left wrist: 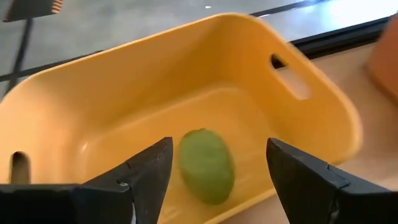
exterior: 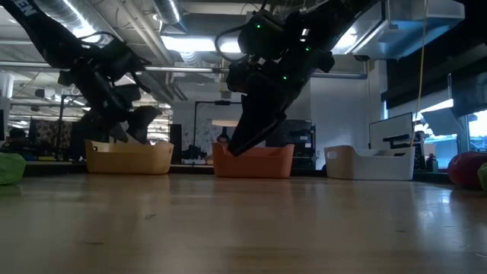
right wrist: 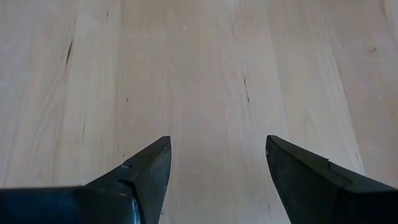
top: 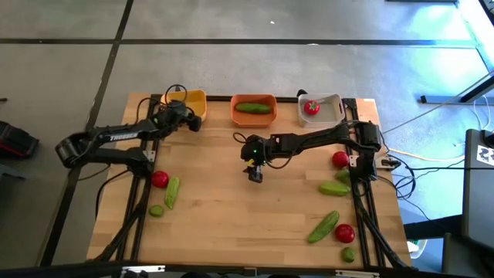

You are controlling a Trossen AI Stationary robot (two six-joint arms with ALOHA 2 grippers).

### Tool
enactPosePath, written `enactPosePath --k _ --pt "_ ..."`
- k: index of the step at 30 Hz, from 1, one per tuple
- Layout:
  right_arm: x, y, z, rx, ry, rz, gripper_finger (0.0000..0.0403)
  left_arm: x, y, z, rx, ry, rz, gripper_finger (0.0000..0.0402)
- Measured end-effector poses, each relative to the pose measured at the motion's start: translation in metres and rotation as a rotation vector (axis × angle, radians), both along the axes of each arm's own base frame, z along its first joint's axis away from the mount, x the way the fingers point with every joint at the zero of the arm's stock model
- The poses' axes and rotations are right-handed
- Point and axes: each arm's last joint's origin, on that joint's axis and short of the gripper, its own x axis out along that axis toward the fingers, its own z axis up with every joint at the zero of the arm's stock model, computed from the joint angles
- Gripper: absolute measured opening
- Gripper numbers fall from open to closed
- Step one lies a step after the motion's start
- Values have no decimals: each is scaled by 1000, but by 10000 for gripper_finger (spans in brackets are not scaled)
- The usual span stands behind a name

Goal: Sort produce into baskets
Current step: Put the cucumber into the orange bin

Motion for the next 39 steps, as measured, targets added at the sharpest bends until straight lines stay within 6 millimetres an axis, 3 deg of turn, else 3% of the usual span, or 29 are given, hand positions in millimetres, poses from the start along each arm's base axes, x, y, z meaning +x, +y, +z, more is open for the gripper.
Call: enactPosePath --k 9,20,27,39 --pt "0 0 0 0 -2 0 253 6 -13 32 -12 -60 -147 256" --pt "3 0 2 -2 -35 0 253 29 -50 70 -67 -14 -368 256" --pt "3 0 3 -3 -41 0 253 37 -80 71 -166 -4 -466 256" --pt "3 0 3 0 -46 -3 253 40 -129 64 -503 -109 -598 256"
